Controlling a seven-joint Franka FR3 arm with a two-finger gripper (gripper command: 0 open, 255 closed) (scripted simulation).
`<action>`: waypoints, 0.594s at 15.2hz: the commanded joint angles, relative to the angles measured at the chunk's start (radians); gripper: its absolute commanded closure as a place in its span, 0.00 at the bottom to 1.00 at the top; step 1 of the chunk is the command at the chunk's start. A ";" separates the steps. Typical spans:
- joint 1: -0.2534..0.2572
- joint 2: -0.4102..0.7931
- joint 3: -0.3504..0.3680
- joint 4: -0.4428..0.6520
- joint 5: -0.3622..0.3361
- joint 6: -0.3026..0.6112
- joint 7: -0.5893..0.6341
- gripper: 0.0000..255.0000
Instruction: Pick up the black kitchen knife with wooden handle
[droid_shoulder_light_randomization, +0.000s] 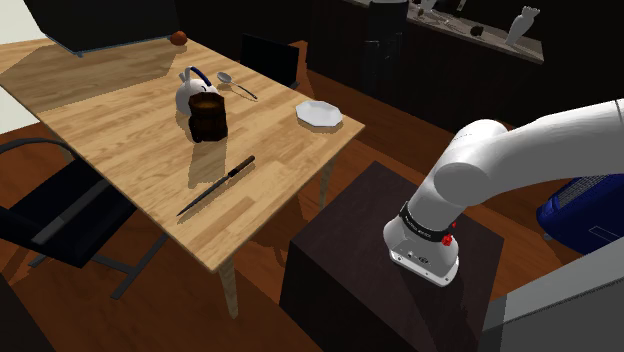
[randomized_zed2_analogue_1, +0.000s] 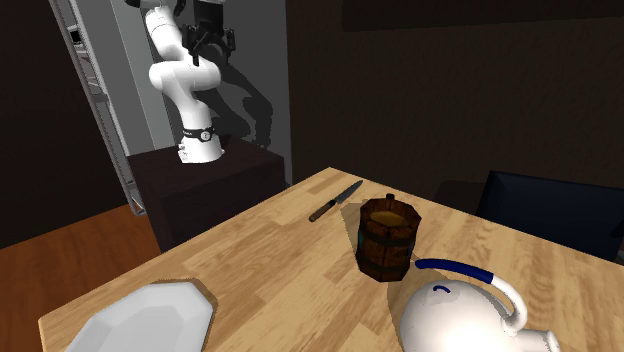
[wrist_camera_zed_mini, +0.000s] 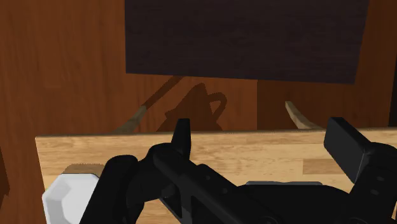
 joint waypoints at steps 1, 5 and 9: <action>0.000 0.000 0.000 0.000 0.000 0.000 0.000 0.00; -0.005 0.012 0.074 -0.084 0.089 0.107 0.169 0.00; -0.004 0.057 0.151 -0.145 0.176 0.231 0.331 0.00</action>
